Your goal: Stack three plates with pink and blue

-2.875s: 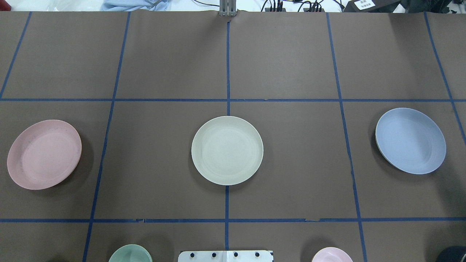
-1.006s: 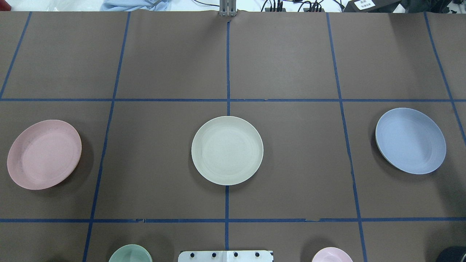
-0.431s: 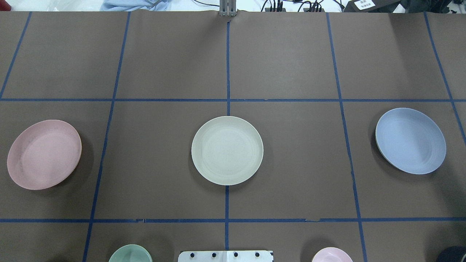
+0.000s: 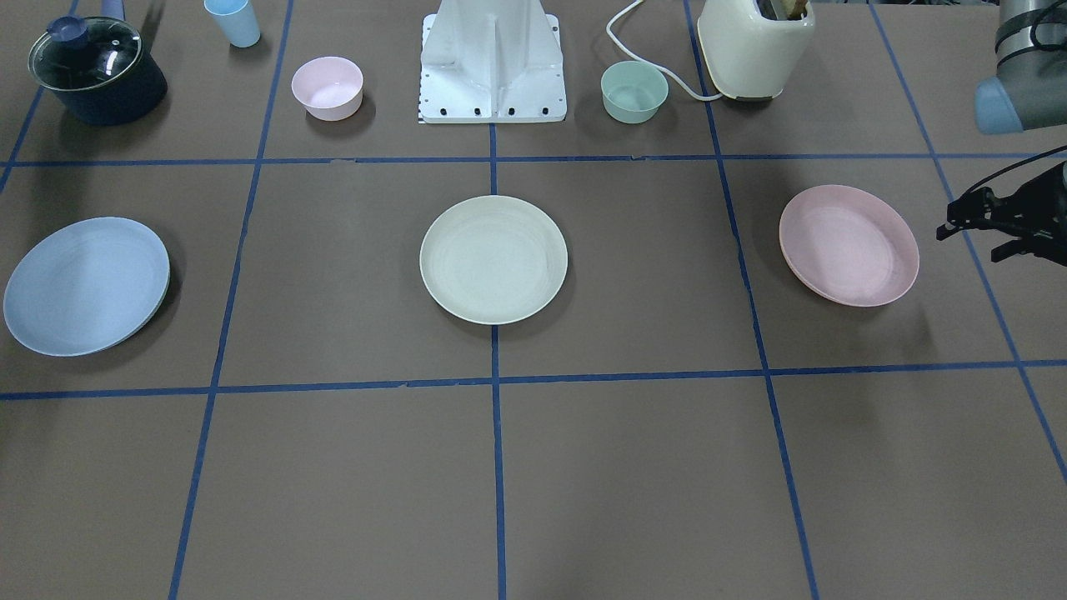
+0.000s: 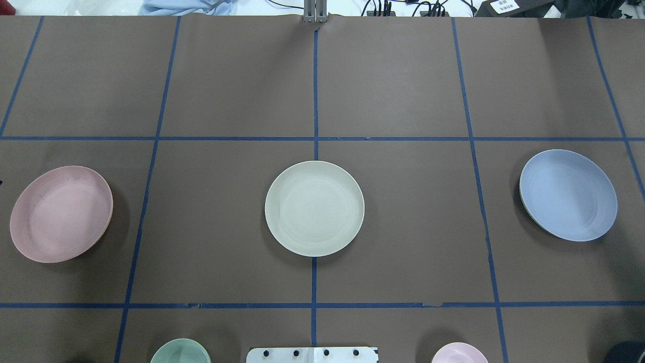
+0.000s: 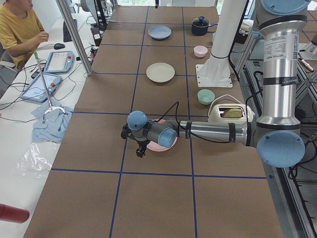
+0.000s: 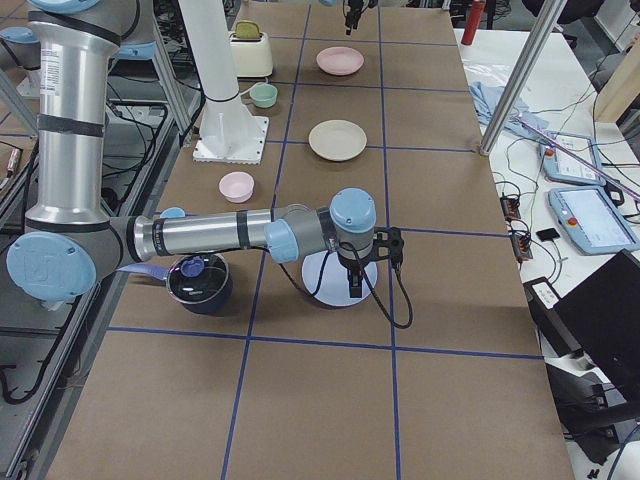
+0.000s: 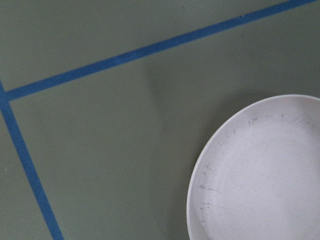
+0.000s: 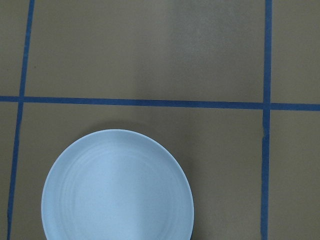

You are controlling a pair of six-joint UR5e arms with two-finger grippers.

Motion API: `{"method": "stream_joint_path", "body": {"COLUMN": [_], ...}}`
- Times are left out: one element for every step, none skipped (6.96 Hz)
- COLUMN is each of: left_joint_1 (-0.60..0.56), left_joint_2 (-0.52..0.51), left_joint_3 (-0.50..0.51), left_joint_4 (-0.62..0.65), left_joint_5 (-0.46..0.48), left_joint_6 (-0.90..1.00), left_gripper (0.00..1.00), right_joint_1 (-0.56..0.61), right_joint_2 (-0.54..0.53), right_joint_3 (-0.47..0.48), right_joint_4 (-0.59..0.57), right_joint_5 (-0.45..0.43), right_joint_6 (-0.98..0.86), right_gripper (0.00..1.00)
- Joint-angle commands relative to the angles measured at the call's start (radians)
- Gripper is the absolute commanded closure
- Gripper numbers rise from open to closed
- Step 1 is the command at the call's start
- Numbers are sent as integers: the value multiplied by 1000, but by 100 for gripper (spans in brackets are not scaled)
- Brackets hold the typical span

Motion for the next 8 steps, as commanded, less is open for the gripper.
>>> {"method": "stream_joint_path", "body": {"left_joint_1": [10, 28, 45, 64, 71, 90, 93, 104], "left_joint_2": [-52, -52, -56, -59, -60, -61, -60, -60], "left_joint_3": [131, 132, 126, 126, 126, 126, 126, 130], "left_joint_4": [-38, -41, -43, -50, -63, -63, -69, -81], "left_joint_5": [-58, -73, -74, -74, -74, -74, -74, -74], "left_joint_6": [-28, -48, -70, -74, -76, -76, -74, -76], "left_gripper": [5, 5, 5, 5, 5, 11, 21, 27], "right_joint_1": [-2, -2, -2, -2, -2, -2, -2, -4], "right_joint_2": [-2, -1, -4, -4, -4, -5, -5, -5], "right_joint_3": [3, 3, 6, 6, 4, 4, 3, 3], "right_joint_4": [3, 3, 3, 3, 1, 1, 1, 1], "right_joint_5": [4, 4, 4, 4, 4, 4, 4, 6], "right_joint_6": [2, 1, 1, 1, 2, 1, 2, 2], "right_gripper": [0, 0, 0, 0, 0, 0, 0, 0]}}
